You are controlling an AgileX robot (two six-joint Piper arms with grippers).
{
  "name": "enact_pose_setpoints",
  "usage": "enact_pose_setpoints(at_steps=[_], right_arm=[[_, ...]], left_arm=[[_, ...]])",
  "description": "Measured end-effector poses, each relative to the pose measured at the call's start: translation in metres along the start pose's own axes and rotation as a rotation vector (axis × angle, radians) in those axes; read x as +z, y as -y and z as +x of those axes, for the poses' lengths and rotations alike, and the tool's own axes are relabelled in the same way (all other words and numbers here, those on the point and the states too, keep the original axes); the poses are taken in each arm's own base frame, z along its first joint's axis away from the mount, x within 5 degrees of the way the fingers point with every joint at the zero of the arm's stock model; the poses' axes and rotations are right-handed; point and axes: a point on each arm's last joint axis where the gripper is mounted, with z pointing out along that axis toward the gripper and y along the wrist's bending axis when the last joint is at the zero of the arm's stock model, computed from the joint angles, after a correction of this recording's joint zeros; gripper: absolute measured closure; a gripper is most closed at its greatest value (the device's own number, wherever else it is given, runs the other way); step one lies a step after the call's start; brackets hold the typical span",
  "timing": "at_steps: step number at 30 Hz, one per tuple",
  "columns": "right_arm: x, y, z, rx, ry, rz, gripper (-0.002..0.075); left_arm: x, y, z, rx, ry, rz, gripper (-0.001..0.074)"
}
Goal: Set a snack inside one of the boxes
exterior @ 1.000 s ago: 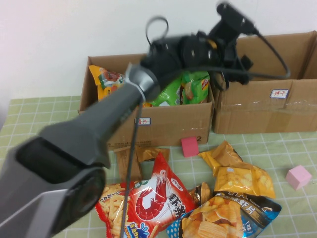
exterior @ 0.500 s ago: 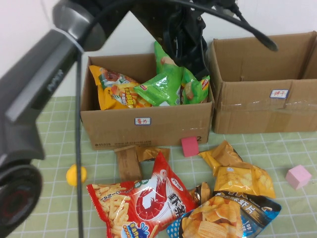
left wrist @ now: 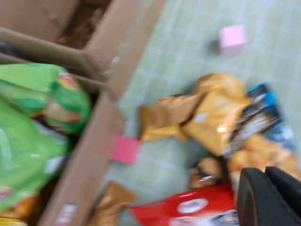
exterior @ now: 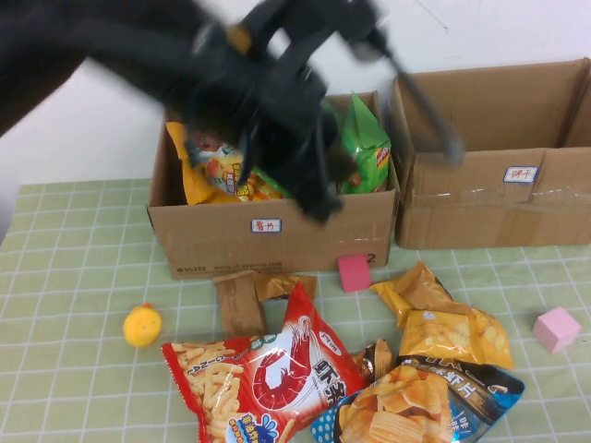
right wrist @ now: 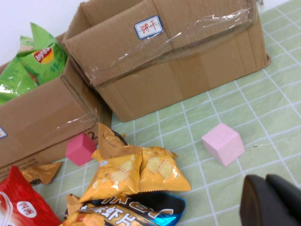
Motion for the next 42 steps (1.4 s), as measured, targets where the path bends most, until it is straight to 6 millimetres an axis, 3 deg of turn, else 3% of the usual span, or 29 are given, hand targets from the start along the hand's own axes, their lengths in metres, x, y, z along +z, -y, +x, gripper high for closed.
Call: enact_pose_setpoints(at_steps=[9, 13, 18, 26, 36, 42], right_arm=[[0.0, 0.0, 0.0, 0.002, 0.0, 0.0, 0.0728], [0.0, 0.0, 0.0, 0.002, 0.0, 0.0, 0.0728], [0.0, 0.0, 0.0, 0.002, 0.0, 0.0, 0.0728], [0.0, 0.0, 0.0, 0.002, 0.0, 0.0, 0.0728], [0.0, 0.0, 0.0, 0.002, 0.0, 0.0, 0.0728], [0.0, 0.0, 0.0, 0.002, 0.0, 0.0, 0.0728]], left_arm=[[-0.023, 0.057, 0.094, -0.147, 0.185, -0.071, 0.0735], [-0.036, 0.076, 0.122, -0.16, 0.205, -0.081, 0.0735], [-0.058, 0.084, 0.137, -0.098, 0.233, -0.17, 0.0735], [-0.087, 0.087, 0.161, -0.16, 0.22, -0.354, 0.0735], [-0.103, 0.111, 0.234, -0.22, 0.454, -0.597, 0.0736], [-0.094, 0.126, 0.292, -0.389, 0.524, -0.806, 0.0736]])
